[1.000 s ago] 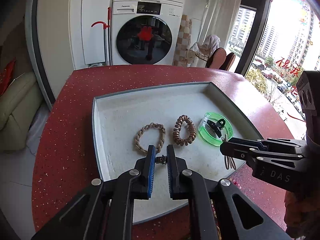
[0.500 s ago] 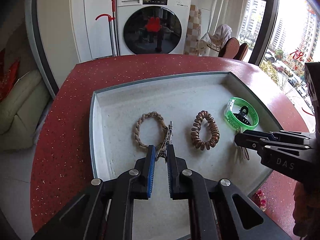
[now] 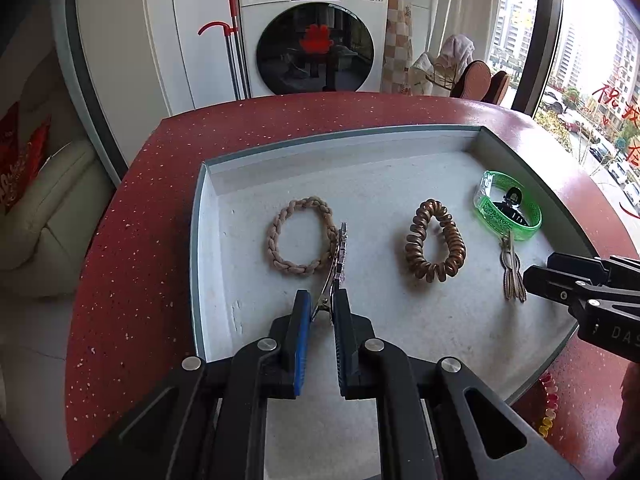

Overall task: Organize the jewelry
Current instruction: 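Carry both clips into the grey tray and open both tools to release them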

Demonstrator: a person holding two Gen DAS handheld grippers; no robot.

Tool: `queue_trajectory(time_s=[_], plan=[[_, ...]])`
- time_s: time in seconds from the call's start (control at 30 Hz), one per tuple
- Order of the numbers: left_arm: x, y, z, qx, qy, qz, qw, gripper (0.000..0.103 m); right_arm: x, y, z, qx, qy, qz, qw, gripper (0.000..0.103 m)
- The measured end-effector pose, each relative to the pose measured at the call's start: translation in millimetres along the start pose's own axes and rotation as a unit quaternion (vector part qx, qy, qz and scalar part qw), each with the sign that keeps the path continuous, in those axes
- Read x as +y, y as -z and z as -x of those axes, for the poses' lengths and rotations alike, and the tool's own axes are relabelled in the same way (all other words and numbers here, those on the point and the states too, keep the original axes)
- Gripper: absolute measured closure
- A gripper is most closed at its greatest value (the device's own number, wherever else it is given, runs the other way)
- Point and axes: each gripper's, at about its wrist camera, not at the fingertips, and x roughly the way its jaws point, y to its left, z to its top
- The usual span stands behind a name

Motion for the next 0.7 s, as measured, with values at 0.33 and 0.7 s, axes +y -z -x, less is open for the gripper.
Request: queue_trajectory(time_s=[0.33, 0.7], plan=[[2.7, 1.2, 17.5, -0.012, -0.001, 0.010, 0.9999, 0.074, 1.8, 6.0, 17.1, -0.017, -0.010, -0.019, 1.000, 0.056], [8.6, 0.2, 55.0, -0.067, -0.006, 0.030, 0.9973, 0.000, 8.7, 9.3, 51.3, -0.047, -0.016, -0.020, 0.999, 0.044]])
